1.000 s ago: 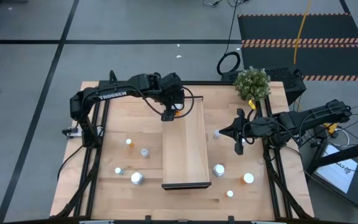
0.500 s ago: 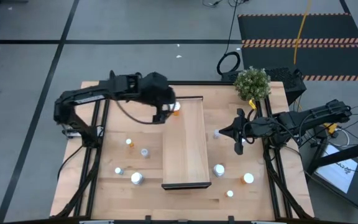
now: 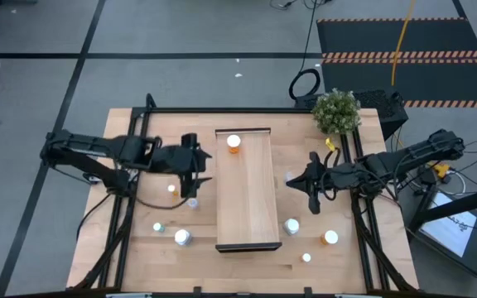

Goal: Pick and place medicine bottles onto shelf by color
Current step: Put the large orange pill bottle on the shelf aligned with the other large orange pill bottle

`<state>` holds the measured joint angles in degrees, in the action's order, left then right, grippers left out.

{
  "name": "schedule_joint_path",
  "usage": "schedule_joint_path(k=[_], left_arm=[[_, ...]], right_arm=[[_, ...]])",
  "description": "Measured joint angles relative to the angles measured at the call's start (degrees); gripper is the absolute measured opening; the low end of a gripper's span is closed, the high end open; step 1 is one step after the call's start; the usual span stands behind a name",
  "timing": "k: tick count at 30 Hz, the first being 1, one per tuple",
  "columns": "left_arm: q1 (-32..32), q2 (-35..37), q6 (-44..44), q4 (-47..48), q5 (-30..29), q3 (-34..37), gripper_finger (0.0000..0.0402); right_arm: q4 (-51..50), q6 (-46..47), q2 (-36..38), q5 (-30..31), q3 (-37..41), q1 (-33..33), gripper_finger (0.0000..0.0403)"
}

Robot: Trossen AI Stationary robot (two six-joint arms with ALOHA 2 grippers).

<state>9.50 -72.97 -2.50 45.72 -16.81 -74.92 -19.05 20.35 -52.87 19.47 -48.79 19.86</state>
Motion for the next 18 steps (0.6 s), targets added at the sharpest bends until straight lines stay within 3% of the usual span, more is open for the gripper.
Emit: schedule_joint_path(k=[5, 12, 18], left_arm=[[5.6, 3.4, 3.9, -6.9, -1.6, 7.1, 0.031], [9.9, 3.8, 8.7, -9.9, -3.5, 11.4, 0.031], [10.8, 3.6, 12.9, -12.6, -4.9, 13.1, 0.031]], right_arm=[[-5.8, 2.4, 0.0, -0.1, -2.6, 5.5, 0.0023], [-20.6, 15.2, -2.5, -0.3, -6.9, 13.1, 0.0054], [-28.5, 22.1, -5.3, -6.6, -9.6, 18.0, 0.0094]])
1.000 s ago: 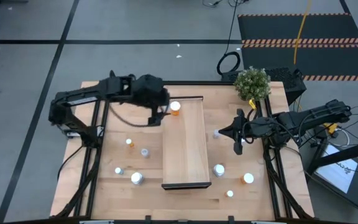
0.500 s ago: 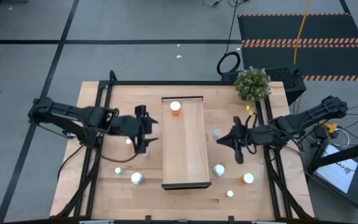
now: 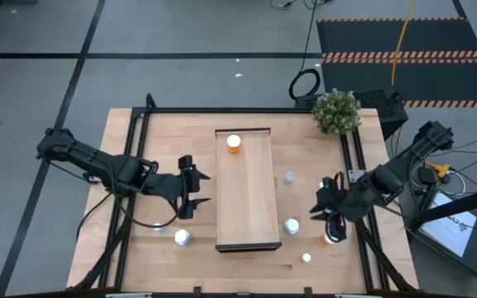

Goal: Pick and place medicine bottles onto shelf by color
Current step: Put the large orange pill bottle on the shelf aligned with the other large orange pill bottle

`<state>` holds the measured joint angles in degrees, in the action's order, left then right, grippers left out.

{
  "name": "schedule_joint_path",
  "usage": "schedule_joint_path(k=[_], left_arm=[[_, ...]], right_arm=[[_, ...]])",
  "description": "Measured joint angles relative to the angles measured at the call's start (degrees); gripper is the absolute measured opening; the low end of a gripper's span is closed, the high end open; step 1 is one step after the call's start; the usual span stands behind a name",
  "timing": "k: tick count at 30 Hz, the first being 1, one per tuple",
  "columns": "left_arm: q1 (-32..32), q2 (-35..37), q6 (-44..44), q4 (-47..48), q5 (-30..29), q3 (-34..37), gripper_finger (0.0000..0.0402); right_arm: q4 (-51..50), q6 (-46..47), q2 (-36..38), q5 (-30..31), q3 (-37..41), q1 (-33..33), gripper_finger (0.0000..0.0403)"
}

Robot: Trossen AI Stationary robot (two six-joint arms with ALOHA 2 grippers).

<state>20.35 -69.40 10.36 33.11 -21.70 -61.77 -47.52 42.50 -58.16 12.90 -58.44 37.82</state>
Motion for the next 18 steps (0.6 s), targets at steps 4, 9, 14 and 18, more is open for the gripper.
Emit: schedule_joint_path(k=[4, 9, 14, 18], left_arm=[[0.7, 0.0, 1.8, -2.3, -1.5, 0.6, 0.031], [0.7, 0.0, 2.2, -8.5, -2.2, 3.0, 0.031], [0.7, 0.0, 2.5, -10.9, -2.2, 4.6, 0.031], [0.7, 0.0, 4.0, -10.9, -2.4, 5.2, 0.031]], right_arm=[[-0.8, 3.8, -1.1, -5.1, -0.1, 2.6, 0.0127], [-6.0, 6.2, -2.8, -8.2, -0.1, 5.6, 0.0163], [-10.0, 5.9, -5.7, -10.2, -0.1, 8.0, 0.0186], [-10.2, 4.7, -8.3, -10.2, -0.1, 9.5, 0.02]])
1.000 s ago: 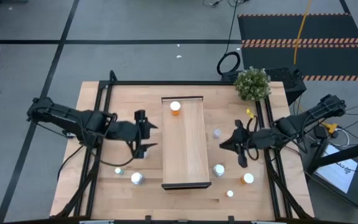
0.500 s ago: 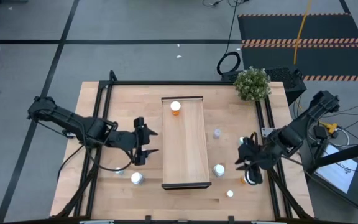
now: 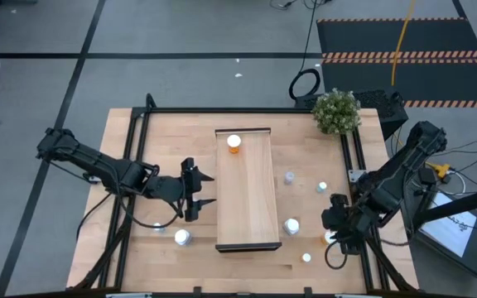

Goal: Pick and place medicine bottles onto shelf by color
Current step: Put the large orange pill bottle on the shelf aligned with the other large orange pill bottle

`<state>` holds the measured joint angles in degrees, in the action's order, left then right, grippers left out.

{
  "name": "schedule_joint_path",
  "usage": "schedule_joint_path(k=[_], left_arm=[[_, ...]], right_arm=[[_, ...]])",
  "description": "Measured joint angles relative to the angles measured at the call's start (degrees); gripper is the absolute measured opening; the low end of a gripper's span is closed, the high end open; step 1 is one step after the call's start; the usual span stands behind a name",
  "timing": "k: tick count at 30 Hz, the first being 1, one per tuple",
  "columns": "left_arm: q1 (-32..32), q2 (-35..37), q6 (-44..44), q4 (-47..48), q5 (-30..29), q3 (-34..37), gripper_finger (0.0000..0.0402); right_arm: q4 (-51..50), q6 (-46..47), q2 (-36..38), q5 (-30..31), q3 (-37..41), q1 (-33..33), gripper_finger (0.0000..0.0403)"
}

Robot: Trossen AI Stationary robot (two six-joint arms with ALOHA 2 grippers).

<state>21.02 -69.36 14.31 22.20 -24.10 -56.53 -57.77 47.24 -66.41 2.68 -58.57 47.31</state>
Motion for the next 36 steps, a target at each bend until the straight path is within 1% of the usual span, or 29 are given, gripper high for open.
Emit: schedule_joint_path(k=[4, 11, 15, 19, 26, 36], left_arm=[[0.0, 0.0, 0.4, 0.0, 0.0, 0.1, 0.031], [-0.5, 0.0, 0.4, -0.2, -0.1, 0.1, 0.031], [-0.5, 0.0, 0.0, -0.2, -0.1, 0.1, 0.031], [-0.5, 0.0, -0.1, -0.2, -0.1, 0.1, 0.031], [-0.5, 0.0, -0.1, -0.2, -0.1, 0.1, 0.031], [-0.5, 0.0, -0.2, -0.2, -0.1, 0.1, 0.031]], right_arm=[[0.1, -1.6, -2.4, 0.1, 0.0, 1.4, 0.0224], [0.5, -1.3, -6.0, 0.1, 0.0, 2.0, 0.0287], [1.3, -1.1, -8.2, 0.1, 0.0, 2.0, 0.0308], [1.4, -1.2, -10.3, 0.1, 0.0, 2.0, 0.0317], [1.4, -1.1, -13.4, 0.2, 0.0, 2.0, 0.0318], [2.0, 2.2, -14.7, 0.4, 1.0, 2.3, 0.0318]])
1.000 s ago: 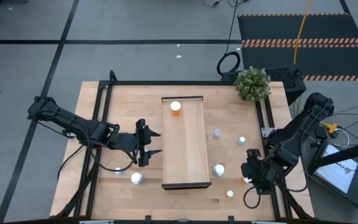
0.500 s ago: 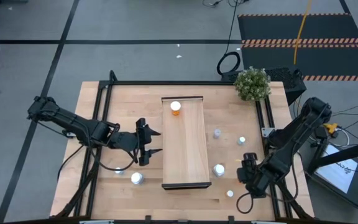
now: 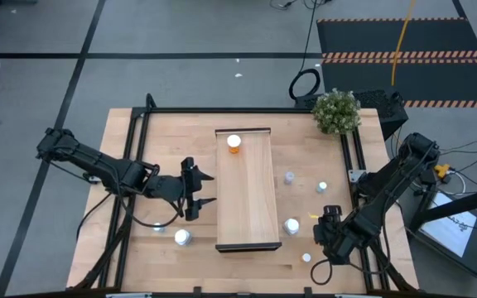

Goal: Pick and place medicine bottles onto shelf by color
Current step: Put the large orange pill bottle on the shelf aligned with the other large orange pill bottle

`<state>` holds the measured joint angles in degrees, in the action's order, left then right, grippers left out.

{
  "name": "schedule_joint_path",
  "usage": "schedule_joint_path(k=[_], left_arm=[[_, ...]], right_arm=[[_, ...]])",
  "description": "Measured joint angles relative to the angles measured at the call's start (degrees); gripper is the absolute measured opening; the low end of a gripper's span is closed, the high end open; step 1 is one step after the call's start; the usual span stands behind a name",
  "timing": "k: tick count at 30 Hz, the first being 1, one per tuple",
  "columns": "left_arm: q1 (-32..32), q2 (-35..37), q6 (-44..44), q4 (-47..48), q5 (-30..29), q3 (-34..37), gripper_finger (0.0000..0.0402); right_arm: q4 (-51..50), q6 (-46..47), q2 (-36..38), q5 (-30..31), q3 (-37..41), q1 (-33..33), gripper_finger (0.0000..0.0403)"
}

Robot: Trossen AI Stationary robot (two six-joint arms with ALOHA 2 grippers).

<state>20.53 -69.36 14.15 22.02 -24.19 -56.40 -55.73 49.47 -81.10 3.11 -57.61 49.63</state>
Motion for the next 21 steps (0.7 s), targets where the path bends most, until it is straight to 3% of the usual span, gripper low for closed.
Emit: schedule_joint_path(k=[13, 21], left_arm=[[0.0, 0.0, -0.4, 0.1, 0.0, 0.0, 0.031], [0.0, 0.0, -0.3, 0.1, 0.0, 0.0, 0.031]], right_arm=[[2.8, 7.0, 0.0, -0.2, 5.5, 3.3, 0.0317], [2.8, 6.3, 0.0, 0.0, 5.5, 3.4, 0.0265]])
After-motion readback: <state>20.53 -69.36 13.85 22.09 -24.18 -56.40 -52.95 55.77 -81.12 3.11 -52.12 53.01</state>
